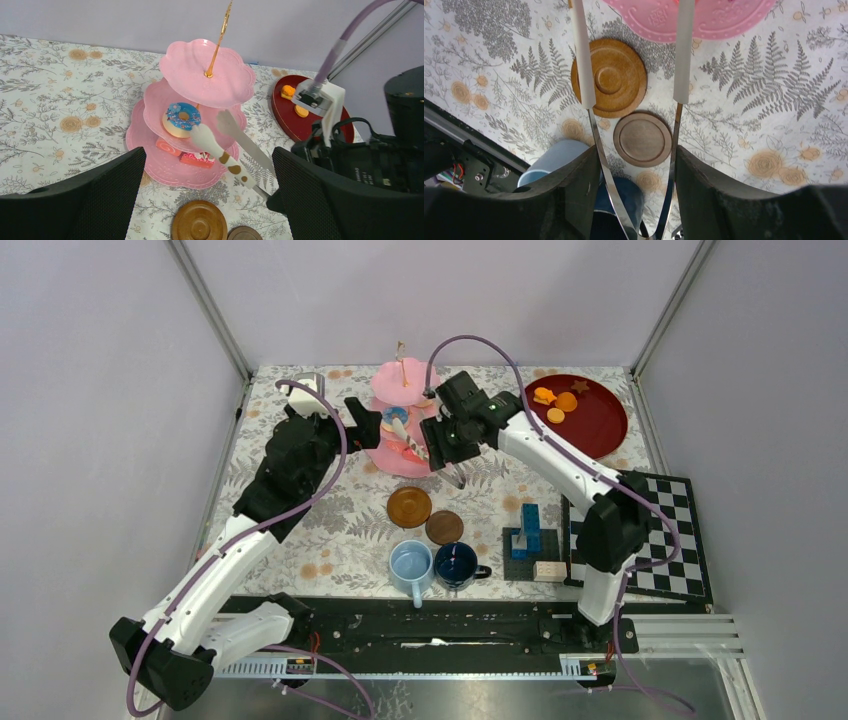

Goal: Serve the afternoon tea

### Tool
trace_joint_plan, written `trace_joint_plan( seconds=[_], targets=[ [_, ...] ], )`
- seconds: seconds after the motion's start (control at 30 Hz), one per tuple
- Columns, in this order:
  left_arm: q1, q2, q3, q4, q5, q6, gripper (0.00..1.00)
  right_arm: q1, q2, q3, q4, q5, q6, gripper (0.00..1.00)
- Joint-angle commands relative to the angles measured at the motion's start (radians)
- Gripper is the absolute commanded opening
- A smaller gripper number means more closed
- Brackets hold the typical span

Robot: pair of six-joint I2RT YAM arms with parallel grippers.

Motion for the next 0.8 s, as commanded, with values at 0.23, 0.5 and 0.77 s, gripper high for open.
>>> trace_joint_plan(
  seconds=[0.23, 0.5, 0.77],
  targets=[
    [0.017, 0.002, 0.003, 0.035, 0.029, -0.012, 0.99, 0.010, -0.252, -0.205, -0.012, 0.156, 0.009, 0.57],
    [0.017, -0.002, 0.004, 0.035, 0.025, -0.009, 0.99, -0.166, -0.387, -0.351, -0.008, 0.288, 0.000, 0.55],
    [-0.005, 0.007, 0.004, 0.036, 0.028, -0.010, 0.99, -0.514, -0.255, -0.283, 0.028, 0.255, -0.050, 0.55]
  ],
)
